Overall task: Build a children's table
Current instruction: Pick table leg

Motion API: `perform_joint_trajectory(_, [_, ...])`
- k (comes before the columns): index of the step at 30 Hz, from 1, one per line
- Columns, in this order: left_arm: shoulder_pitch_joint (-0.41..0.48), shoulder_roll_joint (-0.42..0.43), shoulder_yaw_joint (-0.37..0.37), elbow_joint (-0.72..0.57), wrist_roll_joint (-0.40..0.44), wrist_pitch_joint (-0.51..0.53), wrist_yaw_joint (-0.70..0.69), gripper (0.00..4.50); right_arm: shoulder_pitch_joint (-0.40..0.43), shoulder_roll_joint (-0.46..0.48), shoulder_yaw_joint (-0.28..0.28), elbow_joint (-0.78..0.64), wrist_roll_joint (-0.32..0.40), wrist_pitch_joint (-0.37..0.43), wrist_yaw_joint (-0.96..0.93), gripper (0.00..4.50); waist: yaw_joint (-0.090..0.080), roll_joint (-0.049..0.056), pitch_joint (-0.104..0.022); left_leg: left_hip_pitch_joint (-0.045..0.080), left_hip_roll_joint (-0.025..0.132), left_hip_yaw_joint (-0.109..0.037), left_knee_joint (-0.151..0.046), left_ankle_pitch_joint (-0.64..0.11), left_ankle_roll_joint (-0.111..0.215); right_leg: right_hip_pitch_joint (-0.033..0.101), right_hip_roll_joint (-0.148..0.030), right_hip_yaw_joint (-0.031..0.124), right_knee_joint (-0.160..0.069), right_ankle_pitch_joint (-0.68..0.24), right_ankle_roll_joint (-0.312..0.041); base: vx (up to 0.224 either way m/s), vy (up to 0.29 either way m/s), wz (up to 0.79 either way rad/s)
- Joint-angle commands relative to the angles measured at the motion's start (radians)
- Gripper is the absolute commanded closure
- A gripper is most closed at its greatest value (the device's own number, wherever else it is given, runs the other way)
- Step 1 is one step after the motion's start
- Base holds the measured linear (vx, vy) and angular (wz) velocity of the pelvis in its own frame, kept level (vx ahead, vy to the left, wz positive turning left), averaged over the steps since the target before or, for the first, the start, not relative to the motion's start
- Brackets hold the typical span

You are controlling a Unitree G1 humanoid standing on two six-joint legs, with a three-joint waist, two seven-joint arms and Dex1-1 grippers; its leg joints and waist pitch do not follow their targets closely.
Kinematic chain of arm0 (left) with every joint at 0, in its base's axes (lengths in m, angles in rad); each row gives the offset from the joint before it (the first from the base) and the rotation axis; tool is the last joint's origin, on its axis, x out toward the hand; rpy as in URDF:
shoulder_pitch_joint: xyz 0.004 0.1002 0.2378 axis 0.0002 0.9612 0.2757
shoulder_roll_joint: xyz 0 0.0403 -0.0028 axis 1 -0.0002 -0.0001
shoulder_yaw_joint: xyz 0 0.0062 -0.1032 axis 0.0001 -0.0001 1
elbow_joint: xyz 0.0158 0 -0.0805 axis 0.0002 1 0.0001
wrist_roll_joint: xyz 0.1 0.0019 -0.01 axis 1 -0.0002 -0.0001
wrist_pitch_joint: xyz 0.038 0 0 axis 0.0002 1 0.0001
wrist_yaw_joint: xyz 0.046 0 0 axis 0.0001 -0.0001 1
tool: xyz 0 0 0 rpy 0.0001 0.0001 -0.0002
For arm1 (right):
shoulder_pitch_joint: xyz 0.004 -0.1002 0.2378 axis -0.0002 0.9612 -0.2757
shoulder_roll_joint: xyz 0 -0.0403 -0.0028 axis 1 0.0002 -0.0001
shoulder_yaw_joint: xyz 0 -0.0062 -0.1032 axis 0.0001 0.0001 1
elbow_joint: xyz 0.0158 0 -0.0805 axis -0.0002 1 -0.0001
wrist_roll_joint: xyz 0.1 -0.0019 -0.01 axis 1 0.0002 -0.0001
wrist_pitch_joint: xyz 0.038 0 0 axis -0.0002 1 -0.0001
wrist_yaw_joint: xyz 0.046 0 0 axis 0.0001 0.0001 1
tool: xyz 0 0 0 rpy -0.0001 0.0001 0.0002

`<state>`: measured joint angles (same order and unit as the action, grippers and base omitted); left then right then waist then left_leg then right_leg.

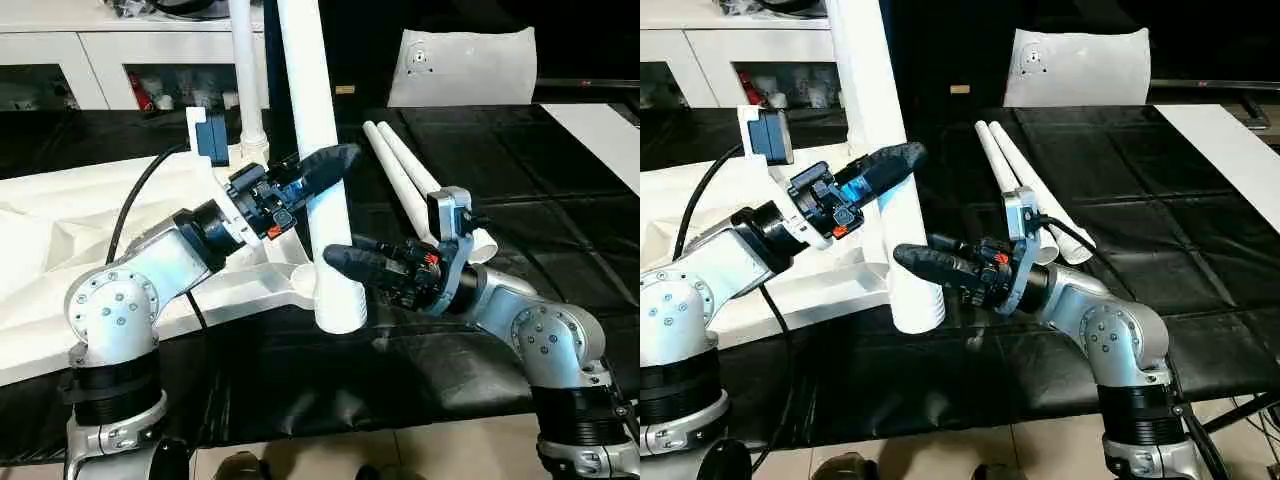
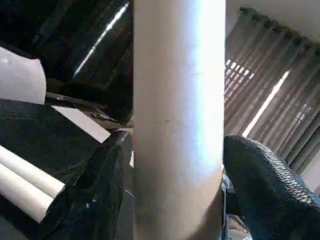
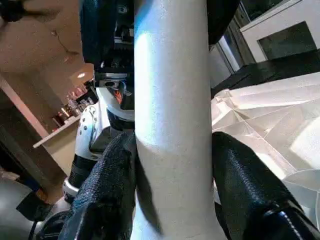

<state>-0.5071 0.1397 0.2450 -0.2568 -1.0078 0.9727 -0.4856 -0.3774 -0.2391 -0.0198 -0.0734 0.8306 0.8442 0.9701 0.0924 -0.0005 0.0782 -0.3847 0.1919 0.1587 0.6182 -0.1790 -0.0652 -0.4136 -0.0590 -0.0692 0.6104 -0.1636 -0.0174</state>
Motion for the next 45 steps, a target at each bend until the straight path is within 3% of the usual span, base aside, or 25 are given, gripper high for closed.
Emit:
perform_joint_trajectory(1, [0.01,0.013,-0.016,-0.011,0.01,-0.012,0.005,1.8,-0.02,-0.005,0.005,0.0,0.002,-0.016,0.012,2.63,0.003,-0.007,-0.082,0.011,0.024,-0.003,-0.075,-0.168,-0.007,0.054,-0.069,0.041,-0.09,-0.411,-0.075,0.0,0.0,0.0])
perform_joint_trajectory(7, [0.016,0.047,-0.041,-0.008,0.044,-0.034,-0.02,1.8,-0.023,-0.006,0.008,0.004,-0.001,-0.02,0.014,2.63,0.002,-0.005,-0.082,0.013,0.024,-0.004,-0.076,-0.173,-0.009,0.053,-0.067,0.04,-0.09,-0.418,-0.069,0.0,0.0,0.0])
perform_joint_trajectory(9, [0.022,0.091,-0.086,-0.015,0.128,-0.114,-0.09,1.8,-0.021,-0.014,0.02,0.004,-0.014,-0.027,0.019,2.63,0.001,-0.004,-0.081,0.013,0.025,-0.005,-0.078,-0.176,-0.007,0.053,-0.068,0.041,-0.092,-0.425,-0.06,0.0,0.0,0.0])
perform_joint_trajectory(12, [0.029,0.124,-0.114,-0.019,0.168,-0.162,-0.139,1.8,-0.022,-0.015,0.022,0.005,-0.016,-0.03,0.02,2.63,0.001,-0.003,-0.081,0.015,0.027,-0.006,-0.079,-0.181,-0.012,0.051,-0.069,0.043,-0.091,-0.42,-0.059,0.0,0.0,0.0])
perform_joint_trajectory(13, [0.033,0.133,-0.118,-0.021,0.166,-0.163,-0.151,1.8,-0.021,-0.016,0.022,0.004,-0.016,-0.031,0.021,2.63,0.001,0.002,-0.082,0.016,0.027,-0.005,-0.079,-0.18,-0.015,0.052,-0.07,0.043,-0.087,-0.407,-0.069,0.0,0.0,0.0])
perform_joint_trajectory(19, [0.044,0.153,-0.133,-0.023,0.165,-0.167,-0.172,1.8,-0.018,-0.02,0.023,0.003,-0.014,-0.037,0.024,2.63,0.0,-0.001,-0.082,0.014,0.027,-0.004,-0.078,-0.184,-0.018,0.055,-0.07,0.044,-0.081,-0.371,-0.106,0.0,0.0,0.0])
perform_joint_trajectory(31, [0.045,0.169,-0.138,0.002,0.194,-0.214,-0.184,1.8,-0.025,-0.026,0.031,0.013,-0.024,-0.048,0.03,2.63,0.001,-0.002,-0.083,0.015,0.027,-0.003,-0.076,-0.177,-0.016,0.055,-0.07,0.044,-0.08,-0.367,-0.109,0.0,0.0,0.0])
perform_joint_trajectory(38, [0.035,0.2,-0.167,0.006,0.256,-0.277,-0.222,1.7,-0.032,-0.028,0.036,0.023,-0.041,-0.063,0.03,2.63,-0.001,0.0,-0.083,0.015,0.027,-0.004,-0.078,-0.185,-0.02,0.055,-0.07,0.044,-0.08,-0.373,-0.106,0.0,0.0,0.0])
perform_joint_trajectory(39, [0.03,0.223,-0.189,0.013,0.291,-0.294,-0.236,1.78,-0.035,-0.028,0.038,0.026,-0.043,-0.065,0.031,2.63,0.0,0.005,-0.083,0.018,0.027,-0.004,-0.077,-0.187,-0.02,0.053,-0.071,0.045,-0.081,-0.371,-0.109,0.0,0.0,0.0])
perform_joint_trajectory(41, [0.029,0.242,-0.207,0.021,0.314,-0.3,-0.249,2.14,-0.035,-0.029,0.039,0.027,-0.047,-0.069,0.03,2.63,-0.002,0.004,-0.083,0.016,0.028,-0.006,-0.079,-0.188,-0.02,0.055,-0.068,0.044,-0.077,-0.353,-0.11,0.0,0.0,0.0])
perform_joint_trajectory(45, [0.038,0.267,-0.238,0.03,0.347,-0.321,-0.272,2.28,-0.035,-0.031,0.042,0.028,-0.052,-0.074,0.032,2.64,-0.002,0.002,-0.084,0.015,0.027,-0.004,-0.078,-0.183,-0.023,0.057,-0.069,0.045,-0.075,-0.331,-0.125,0.0,0.0,0.0])
